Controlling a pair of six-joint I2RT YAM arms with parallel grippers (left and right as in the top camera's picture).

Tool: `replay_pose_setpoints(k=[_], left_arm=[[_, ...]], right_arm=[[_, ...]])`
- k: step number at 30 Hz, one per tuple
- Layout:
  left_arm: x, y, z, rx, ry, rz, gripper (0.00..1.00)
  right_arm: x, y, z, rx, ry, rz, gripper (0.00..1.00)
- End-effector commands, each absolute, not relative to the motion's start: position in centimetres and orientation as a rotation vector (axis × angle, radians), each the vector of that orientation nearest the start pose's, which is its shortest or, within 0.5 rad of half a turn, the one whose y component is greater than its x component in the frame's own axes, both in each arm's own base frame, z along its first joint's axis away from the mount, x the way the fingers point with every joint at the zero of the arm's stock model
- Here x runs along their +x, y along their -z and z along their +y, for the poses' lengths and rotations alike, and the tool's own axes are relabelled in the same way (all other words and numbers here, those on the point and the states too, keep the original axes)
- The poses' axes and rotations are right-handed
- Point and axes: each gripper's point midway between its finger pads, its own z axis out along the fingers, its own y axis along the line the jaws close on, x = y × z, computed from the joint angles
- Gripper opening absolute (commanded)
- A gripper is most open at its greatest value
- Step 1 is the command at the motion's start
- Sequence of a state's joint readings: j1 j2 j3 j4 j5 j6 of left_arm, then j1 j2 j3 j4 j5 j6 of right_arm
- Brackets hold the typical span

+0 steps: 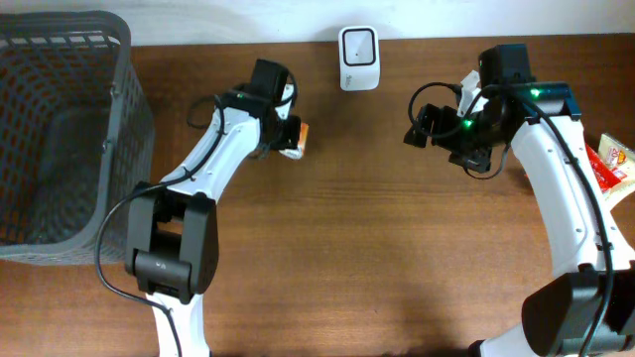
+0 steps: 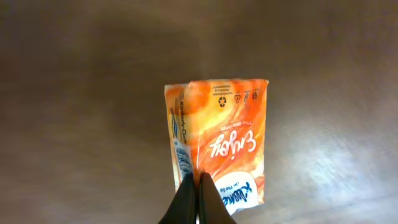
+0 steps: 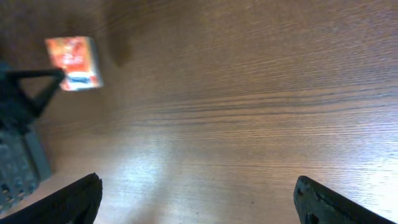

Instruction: Scan the item barcode

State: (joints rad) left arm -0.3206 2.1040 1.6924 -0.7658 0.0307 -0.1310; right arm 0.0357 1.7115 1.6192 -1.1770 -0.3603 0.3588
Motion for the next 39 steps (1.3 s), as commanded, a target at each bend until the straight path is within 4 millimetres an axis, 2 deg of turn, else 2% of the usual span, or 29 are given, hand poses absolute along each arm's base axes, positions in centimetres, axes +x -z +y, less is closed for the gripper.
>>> replay_pose_setpoints(k=[1,6,9,13,16,19,22,25,29,32,36,39], left_arm=[[48.0,-8.3,-14.2,0.264,-0.208,2.67,0.0],[47.2,-8.4,-15.0,0.337,-0.527,2.581,0.0],[46.5,-8.0,-16.4,0.4,-0.654,2.528,0.0],[45.6,-6.2,-18.1,0.482,-0.736,2.507,0.0],[44.8,-4.2,-19.2,0.546,-0.762,2.52,0.0],[44.2,-3.6,-20.1,0.582,-0.763,2.519,0.0],[43.7,-3.5,-21.3,0.611,-0.752,2.507,0.07],[42.9,-3.3,-22.9,0.655,-0.711,2.508,0.1],[41.6,-2.2,-25.2,0.714,-0.567,2.566,0.15],[41.4,-2.2,-26.1,0.694,-0.478,2.604,0.16],[42.9,-5.0,-25.9,0.599,-0.455,2.604,0.18],[44.3,-7.4,-25.0,0.55,-0.45,2.604,0.19]], right_arm=[[37.4,-18.1,6.3,0.379,-0.481,2.846,0.98],[37.3,-17.5,3.5,0.422,-0.253,2.851,0.98],[37.3,-17.4,1.9,0.494,-0.243,2.845,0.98],[36.6,-17.3,-1.6,0.638,-0.221,2.841,0.98],[35.5,-17.1,-4.9,0.778,-0.204,2.835,0.98],[34.2,-17.0,-7.4,0.897,-0.193,2.829,0.98],[32.9,-16.8,-9.4,0.968,-0.184,2.836,0.98],[32.2,-16.8,-10.2,0.97,-0.18,2.851,0.98],[32.2,-16.8,-10.1,0.965,-0.18,2.853,0.98],[32.2,-16.8,-10.0,0.965,-0.185,2.853,0.98],[32.1,-16.8,-10.0,0.967,-0.186,2.859,0.99],[31.9,-16.7,-9.9,0.971,-0.187,2.865,0.98]])
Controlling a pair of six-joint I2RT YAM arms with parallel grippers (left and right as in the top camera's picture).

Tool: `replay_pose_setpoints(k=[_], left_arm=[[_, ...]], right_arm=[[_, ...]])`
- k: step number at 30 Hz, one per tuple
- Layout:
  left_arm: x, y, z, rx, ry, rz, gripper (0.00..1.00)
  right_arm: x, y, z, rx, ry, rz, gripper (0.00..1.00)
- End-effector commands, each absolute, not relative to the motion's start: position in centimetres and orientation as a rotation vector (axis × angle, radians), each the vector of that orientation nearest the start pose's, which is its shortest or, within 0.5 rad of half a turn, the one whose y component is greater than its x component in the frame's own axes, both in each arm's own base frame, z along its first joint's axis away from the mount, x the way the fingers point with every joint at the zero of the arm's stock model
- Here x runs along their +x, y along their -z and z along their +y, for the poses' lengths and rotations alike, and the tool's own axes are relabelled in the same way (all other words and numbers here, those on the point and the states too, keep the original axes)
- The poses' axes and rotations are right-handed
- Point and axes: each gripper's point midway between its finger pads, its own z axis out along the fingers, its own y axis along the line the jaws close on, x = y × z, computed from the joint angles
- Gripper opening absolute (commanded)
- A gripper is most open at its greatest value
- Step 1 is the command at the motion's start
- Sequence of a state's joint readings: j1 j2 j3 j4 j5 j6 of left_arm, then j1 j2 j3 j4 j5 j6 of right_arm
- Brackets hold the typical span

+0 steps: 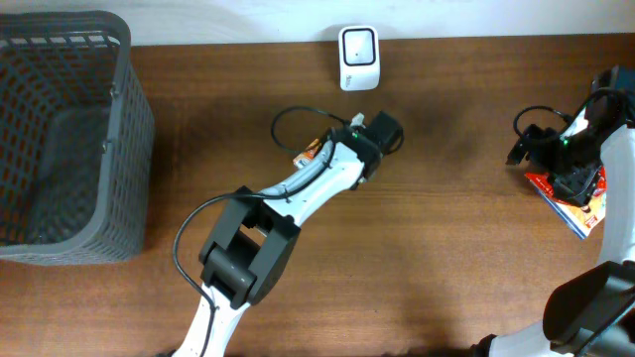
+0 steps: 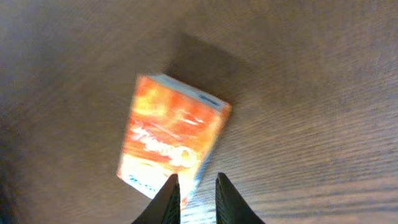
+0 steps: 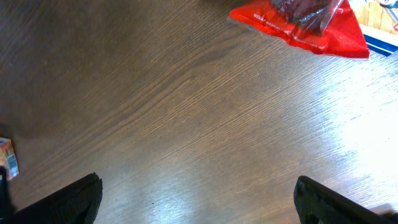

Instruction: Scan the item barcode

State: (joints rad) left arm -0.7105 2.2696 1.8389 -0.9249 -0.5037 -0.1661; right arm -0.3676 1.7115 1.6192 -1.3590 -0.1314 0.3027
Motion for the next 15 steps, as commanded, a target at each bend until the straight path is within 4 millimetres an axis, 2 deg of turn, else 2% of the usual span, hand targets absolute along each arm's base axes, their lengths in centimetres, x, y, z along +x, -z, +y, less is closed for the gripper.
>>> replay_pose_setpoints(k=[1,3,5,7,10,12,15], left_arm=[[44.7,-8.0,-24.5,0.531,-0.451,2.605,0.2],[45.6,-8.5,-23.2,0.491,-0.458,2.612,0.24],[46.2,-8.0,-21.1,0.444,-0.454,2.655,0.29],[46.4,-7.2,-20.1,0.408,-0.345,2.73,0.27],[46.1,-5.5,-21.0,0.492,0.051,2.85,0.14],[45.5,-4.5,-21.8,0.55,0.277,2.89,0.11],[44.9,-2.9,-22.0,0.557,0.359,2.939,0.02]], right_arm=[[31.8,-16.7,-9.9,0.971,-0.187,2.868,0.98],[31.7,-16.7,-9.9,0.973,-0.187,2.871,0.99],[31.6,-16.7,-9.8,0.974,-0.188,2.875,0.98],[31.6,-16.7,-9.8,0.975,-0.188,2.876,0.98],[31.7,-16.7,-9.6,0.974,-0.205,2.875,0.98],[31.9,-16.8,-9.2,0.969,-0.248,2.87,0.98],[31.9,-16.8,-9.0,0.968,-0.262,2.869,0.98]])
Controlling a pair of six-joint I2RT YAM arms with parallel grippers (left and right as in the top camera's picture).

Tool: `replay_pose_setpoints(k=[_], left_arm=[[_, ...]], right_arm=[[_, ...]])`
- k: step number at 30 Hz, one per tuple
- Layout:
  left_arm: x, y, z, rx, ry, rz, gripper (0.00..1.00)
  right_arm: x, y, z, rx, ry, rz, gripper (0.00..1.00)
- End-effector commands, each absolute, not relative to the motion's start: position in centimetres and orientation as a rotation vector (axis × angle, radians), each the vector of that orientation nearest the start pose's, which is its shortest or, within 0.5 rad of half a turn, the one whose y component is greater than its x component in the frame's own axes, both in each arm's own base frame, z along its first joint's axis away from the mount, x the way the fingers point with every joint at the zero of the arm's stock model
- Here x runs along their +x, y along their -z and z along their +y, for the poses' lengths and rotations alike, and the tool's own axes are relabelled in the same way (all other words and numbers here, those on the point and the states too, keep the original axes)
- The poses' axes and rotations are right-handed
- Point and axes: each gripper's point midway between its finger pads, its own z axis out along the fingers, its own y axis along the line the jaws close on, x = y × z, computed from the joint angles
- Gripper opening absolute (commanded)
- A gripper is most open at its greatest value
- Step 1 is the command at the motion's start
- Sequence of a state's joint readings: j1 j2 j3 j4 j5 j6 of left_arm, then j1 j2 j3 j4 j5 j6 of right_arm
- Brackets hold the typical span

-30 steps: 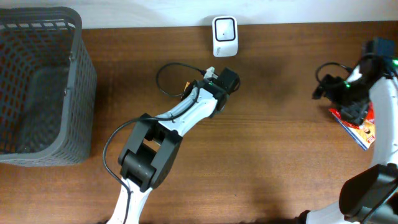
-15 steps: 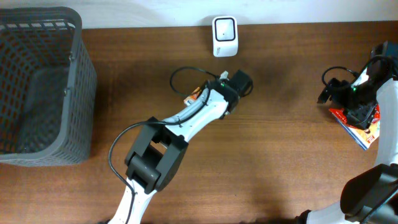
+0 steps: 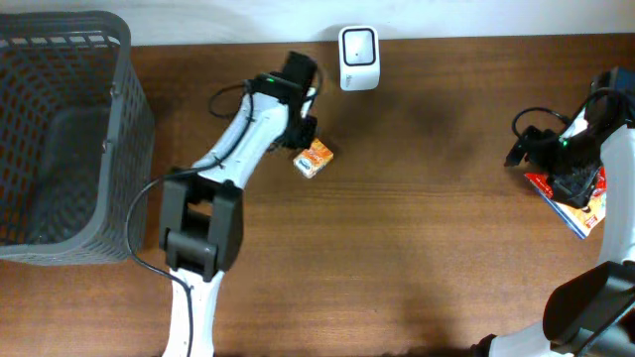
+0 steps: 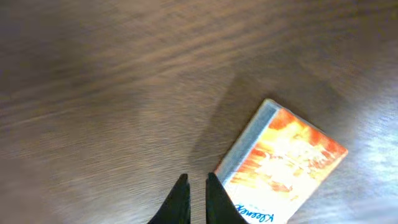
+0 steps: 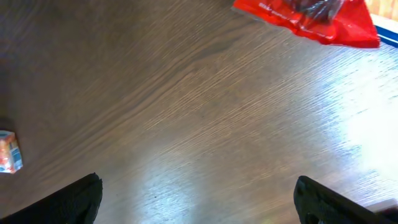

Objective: Scan the item barcode
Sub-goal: 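Hold the orange tissue pack below the scanner with the left gripper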

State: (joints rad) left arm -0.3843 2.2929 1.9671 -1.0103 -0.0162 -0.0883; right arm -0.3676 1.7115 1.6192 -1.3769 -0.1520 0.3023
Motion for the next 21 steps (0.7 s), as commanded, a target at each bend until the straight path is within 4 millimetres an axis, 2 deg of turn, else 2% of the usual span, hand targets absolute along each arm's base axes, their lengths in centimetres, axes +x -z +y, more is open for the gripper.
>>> replay_pose_setpoints(k=[1,3,5,7,11,14,16,19,21], left_arm=[[44.6,-2.4,-21.9,0.559,0.36,2.957,0.02],[44.3,-2.1,-22.1,0.601,0.362,2.959,0.07],[44.2,-2.1,-22.3,0.641,0.359,2.948,0.16],[44.2,-2.1,-22.4,0.64,0.359,2.946,0.18],[44.1,-1.4,-22.3,0.639,0.358,2.963,0.16],[42.8,-0.4,-22.8,0.587,0.381,3.032,0.1],[41.5,-0.3,-24.2,0.604,0.487,3.059,0.04],[39.9,-1.0,-26.8,0.659,0.636,3.055,0.03],[39.7,-1.3,-27.4,0.682,0.63,3.049,0.02]], right_arm=[[31.9,-16.8,-9.0,0.968,-0.262,2.87,0.98],[31.9,-16.8,-9.1,0.969,-0.262,2.87,0.98],[31.9,-16.8,-9.0,0.968,-0.262,2.87,0.98],[31.9,-16.8,-9.0,0.969,-0.262,2.871,0.98],[31.8,-16.8,-9.0,0.971,-0.263,2.876,0.98],[31.6,-16.8,-8.9,0.975,-0.264,2.883,0.98],[31.5,-16.8,-8.9,0.976,-0.264,2.886,0.98],[31.5,-16.8,-8.9,0.976,-0.264,2.887,0.98],[31.4,-16.8,-8.8,0.978,-0.265,2.89,0.98]])
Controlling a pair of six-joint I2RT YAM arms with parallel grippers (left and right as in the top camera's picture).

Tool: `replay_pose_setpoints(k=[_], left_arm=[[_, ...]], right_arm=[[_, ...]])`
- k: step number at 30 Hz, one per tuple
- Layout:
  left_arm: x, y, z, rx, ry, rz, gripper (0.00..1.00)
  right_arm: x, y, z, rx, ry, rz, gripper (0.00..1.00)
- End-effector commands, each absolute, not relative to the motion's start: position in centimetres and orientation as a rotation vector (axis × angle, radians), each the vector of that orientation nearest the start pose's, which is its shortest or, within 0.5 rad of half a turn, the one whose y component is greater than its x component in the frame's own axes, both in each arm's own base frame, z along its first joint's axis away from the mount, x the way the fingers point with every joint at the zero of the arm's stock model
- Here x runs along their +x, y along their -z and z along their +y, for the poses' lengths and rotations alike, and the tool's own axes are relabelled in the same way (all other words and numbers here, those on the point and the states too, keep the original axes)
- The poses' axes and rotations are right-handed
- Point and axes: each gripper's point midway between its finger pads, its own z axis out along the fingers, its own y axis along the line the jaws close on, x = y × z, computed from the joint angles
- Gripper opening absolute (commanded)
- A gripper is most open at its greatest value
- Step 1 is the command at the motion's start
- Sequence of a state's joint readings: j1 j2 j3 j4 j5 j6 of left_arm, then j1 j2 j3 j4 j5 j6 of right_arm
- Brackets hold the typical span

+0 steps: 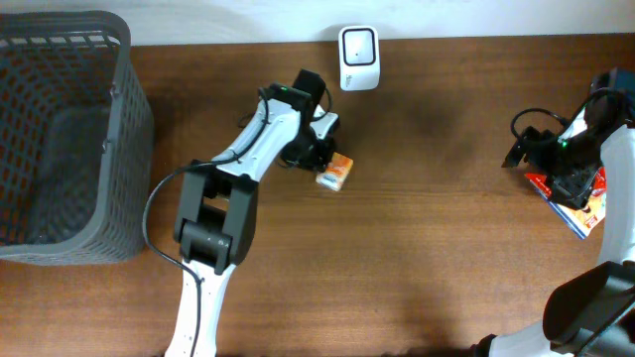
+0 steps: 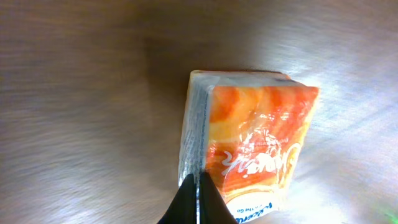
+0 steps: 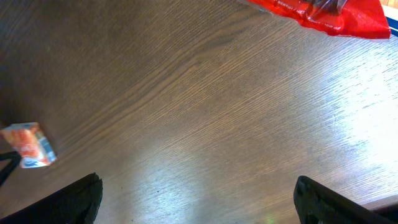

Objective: Scan the item barcode
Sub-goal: 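Hold the orange tissue pack below the scanner with the left gripper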

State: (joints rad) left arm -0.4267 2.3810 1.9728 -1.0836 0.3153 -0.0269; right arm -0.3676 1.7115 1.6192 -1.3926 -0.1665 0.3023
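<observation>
An orange tissue pack (image 1: pixel 335 175) sits just right of the table's middle, below the white barcode scanner (image 1: pixel 357 45) at the back edge. My left gripper (image 1: pixel 319 151) is at the pack's upper-left end. In the left wrist view the pack (image 2: pixel 255 143) fills the frame, and the left gripper (image 2: pixel 199 186) is pinched shut on its near edge. The right wrist view shows the pack (image 3: pixel 28 144) small at far left. My right gripper (image 3: pixel 198 179) hangs open over bare wood at the right side, holding nothing.
A grey mesh basket (image 1: pixel 124 119) stands at the left end of the table. A red packet (image 3: pixel 317 15) and other packs (image 1: pixel 575 203) lie at the right edge beside my right arm.
The left gripper stood slightly open beside the lying pack; now it is shut on the pack's edge. The pack is a little further right and nearer. The right arm stayed put.
First the left gripper held the pack left of the scanner while the right arm hovered mid-right. Then the pack lay on the table with the left fingers apart, and the right arm was at the right edge. Now the left gripper is shut on the pack again.
</observation>
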Motion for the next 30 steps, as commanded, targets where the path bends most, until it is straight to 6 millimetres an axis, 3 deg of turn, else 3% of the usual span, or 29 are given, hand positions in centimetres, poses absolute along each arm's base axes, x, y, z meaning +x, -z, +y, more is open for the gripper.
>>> replay_pose_setpoints(k=[1,5,8,9,11,13,16,19,22,25,30], left_arm=[[39.8,-1.7,-27.6,0.686,0.63,3.044,0.02],[41.2,-5.1,-27.3,0.659,0.635,3.014,0.06],[42.4,-7.8,-25.3,0.639,0.462,3.01,0.09],[42.6,-8.7,-24.5,0.641,0.369,3.008,0.14],[42.3,-9.3,-24.5,0.652,0.343,3.01,0.25],[41.4,-9.3,-24.9,0.678,0.337,3.031,0.32],[39.6,-8.3,-26.2,0.745,0.322,3.07,0.32],[37.7,-6.9,-28.9,0.859,0.305,3.055,0.31],[36.9,-5.0,-30.2,0.946,0.153,3.012,0.39],[36.6,-3.7,-30.6,0.926,-0.058,2.97,0.39],[36.5,-3.0,-31.7,0.967,-0.247,2.853,0.38]], right_arm=[[31.4,-16.8,-8.8,0.979,-0.265,2.892,0.98],[31.2,-16.8,-8.8,0.981,-0.266,2.898,0.98],[31.3,-16.8,-8.8,0.981,-0.266,2.896,0.98],[31.3,-16.8,-8.8,0.981,-0.266,2.895,0.98],[31.4,-16.8,-8.8,0.979,-0.265,2.892,0.98],[31.4,-16.8,-8.8,0.979,-0.265,2.891,0.99],[31.4,-16.8,-8.9,0.978,-0.265,2.89,0.98],[31.5,-16.8,-8.9,0.978,-0.264,2.889,0.99],[31.5,-16.8,-8.9,0.977,-0.263,2.887,0.98],[31.5,-16.8,-9.0,0.977,-0.258,2.886,0.98],[31.6,-16.8,-9.0,0.975,-0.257,2.883,0.98]])
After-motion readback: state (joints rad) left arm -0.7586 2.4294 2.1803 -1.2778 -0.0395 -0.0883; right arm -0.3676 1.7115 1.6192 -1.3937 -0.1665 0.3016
